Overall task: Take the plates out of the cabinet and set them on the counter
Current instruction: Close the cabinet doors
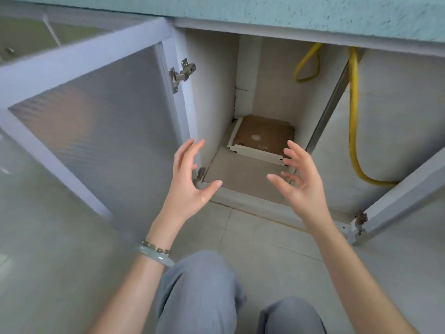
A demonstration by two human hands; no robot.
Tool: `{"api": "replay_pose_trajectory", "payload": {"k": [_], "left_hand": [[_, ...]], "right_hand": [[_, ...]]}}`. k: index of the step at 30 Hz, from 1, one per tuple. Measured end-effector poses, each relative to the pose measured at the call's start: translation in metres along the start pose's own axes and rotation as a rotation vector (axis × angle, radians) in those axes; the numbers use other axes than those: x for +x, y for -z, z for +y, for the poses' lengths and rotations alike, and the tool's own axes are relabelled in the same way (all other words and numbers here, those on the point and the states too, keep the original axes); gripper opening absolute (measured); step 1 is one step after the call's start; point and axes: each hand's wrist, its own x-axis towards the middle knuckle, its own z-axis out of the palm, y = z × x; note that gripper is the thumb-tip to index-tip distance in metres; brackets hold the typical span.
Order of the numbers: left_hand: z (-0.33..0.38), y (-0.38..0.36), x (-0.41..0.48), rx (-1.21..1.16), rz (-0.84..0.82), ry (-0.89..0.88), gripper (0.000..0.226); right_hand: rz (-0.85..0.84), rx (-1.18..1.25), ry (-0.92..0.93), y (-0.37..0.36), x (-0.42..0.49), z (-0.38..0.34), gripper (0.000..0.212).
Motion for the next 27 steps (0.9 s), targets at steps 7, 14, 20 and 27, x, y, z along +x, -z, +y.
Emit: {"api": "replay_pose_trajectory", "payload": {"k": [7,14,20,27], "left_hand": [[0.019,0.073,-0.019,0.203,0.263,-0.041,0.085],[0.037,0.151,-0.049,0.373,0.401,0.002,0.083],[0.033,0.180,-0.051,0.382,0.522,0.099,0.092],[0.010,0.179,-0.031,0.181,0.613,0.340,0.085]], "right_hand": [[-0.193,0.056,0.278,-0.064,0.038,-0.063,0.069],[-0.343,0.179,0.435,-0.140,0.047,-0.123,0.064],[-0.450,0.149,0.597,-0.197,0.055,-0.182,0.065],[-0.428,-0.288,0.880,-0.251,0.067,-0.236,0.063]]}}
